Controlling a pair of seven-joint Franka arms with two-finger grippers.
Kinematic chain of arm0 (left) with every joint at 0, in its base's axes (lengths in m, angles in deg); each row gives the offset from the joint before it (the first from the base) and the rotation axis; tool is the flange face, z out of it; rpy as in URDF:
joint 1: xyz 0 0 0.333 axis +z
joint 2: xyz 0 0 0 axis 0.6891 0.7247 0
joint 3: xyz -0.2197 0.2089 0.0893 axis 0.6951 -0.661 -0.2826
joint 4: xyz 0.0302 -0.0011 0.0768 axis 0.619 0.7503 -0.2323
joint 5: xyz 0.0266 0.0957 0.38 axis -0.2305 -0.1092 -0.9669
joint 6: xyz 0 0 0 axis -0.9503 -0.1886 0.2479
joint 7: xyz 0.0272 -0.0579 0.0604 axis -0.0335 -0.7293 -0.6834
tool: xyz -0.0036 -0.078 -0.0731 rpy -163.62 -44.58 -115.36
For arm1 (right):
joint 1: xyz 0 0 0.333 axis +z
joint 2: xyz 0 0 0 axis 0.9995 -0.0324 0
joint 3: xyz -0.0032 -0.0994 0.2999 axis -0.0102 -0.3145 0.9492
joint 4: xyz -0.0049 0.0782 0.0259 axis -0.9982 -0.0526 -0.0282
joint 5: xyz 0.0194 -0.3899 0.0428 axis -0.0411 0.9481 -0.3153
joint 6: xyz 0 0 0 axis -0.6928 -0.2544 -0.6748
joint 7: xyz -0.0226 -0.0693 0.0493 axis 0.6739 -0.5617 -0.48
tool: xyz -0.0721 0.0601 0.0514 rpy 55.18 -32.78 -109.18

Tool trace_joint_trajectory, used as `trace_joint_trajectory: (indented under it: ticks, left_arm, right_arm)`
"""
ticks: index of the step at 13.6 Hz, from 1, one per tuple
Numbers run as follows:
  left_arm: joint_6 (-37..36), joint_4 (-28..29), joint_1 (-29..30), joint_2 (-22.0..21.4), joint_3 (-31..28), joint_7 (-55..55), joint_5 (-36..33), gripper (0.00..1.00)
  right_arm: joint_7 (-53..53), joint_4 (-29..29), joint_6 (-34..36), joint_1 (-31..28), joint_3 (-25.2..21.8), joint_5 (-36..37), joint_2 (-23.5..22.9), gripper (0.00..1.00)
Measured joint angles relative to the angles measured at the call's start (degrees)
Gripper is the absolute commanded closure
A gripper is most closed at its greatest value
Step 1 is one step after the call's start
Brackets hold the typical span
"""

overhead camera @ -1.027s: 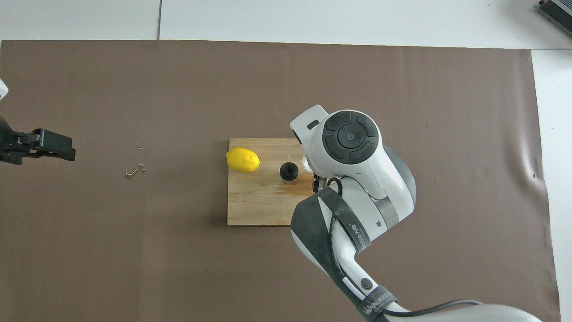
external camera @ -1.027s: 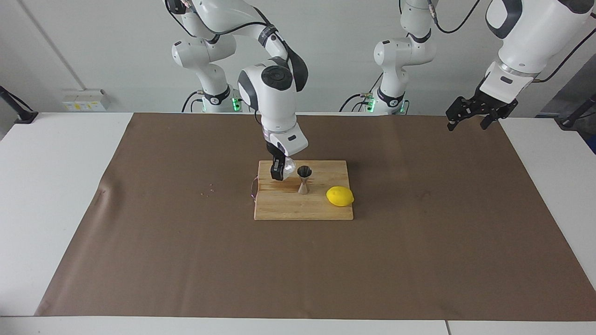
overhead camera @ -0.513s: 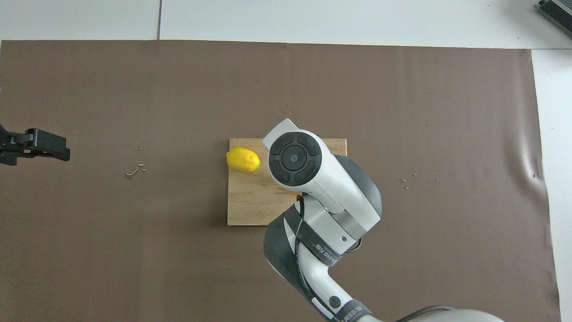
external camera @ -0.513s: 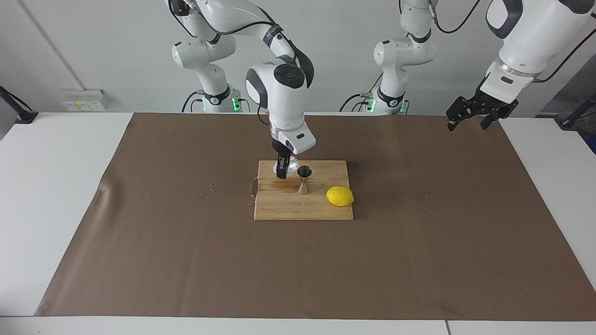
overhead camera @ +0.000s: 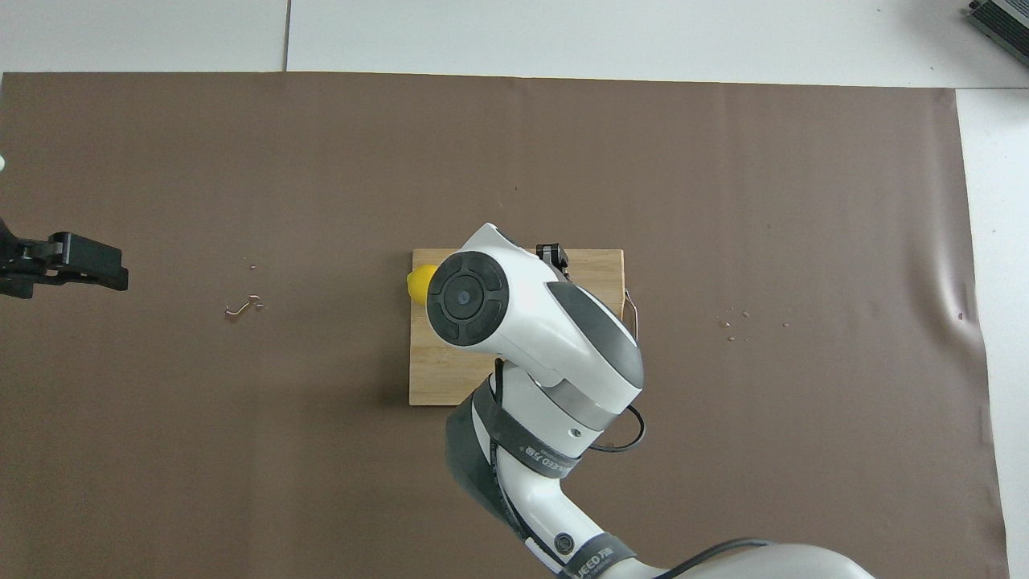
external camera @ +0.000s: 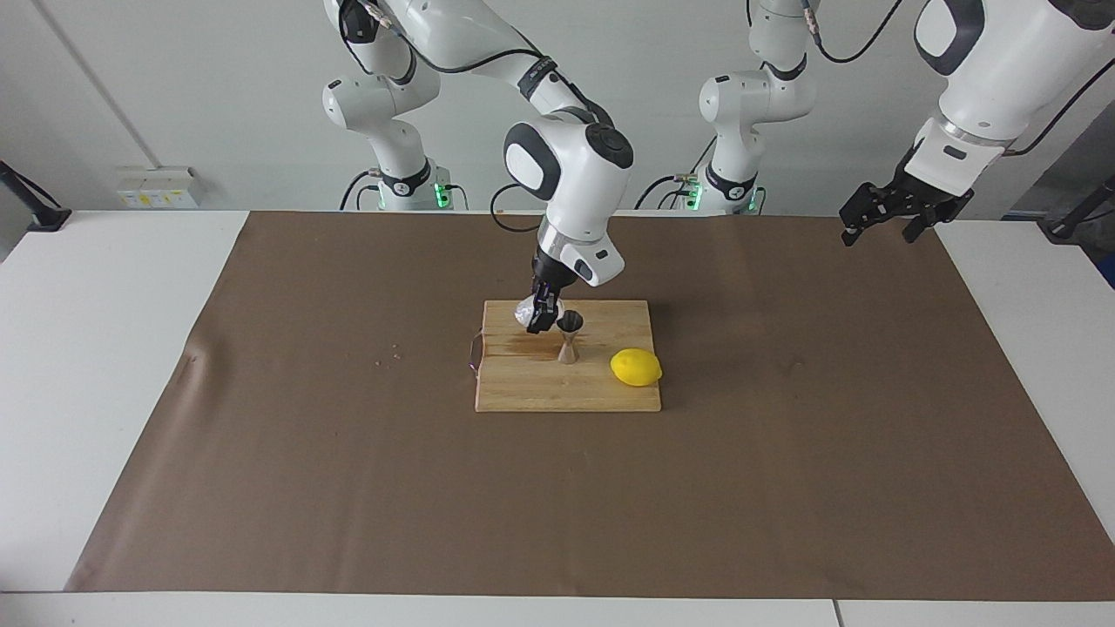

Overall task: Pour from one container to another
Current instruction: 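Tilt the white cup over the metal cup with the right gripper, then hold the white cup tilted over the metal cup to pour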

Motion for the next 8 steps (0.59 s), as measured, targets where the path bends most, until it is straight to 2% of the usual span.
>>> trace_joint_trajectory:
  ticks: [8]
  left_arm:
    - [0.0, 0.1, 0.0, 0.0, 0.0, 0.0, 0.0, 0.0]
  right_arm:
    - [0.0, -1.8, 1.3, 3.5, 0.0, 7.6, -1.3, 0.8]
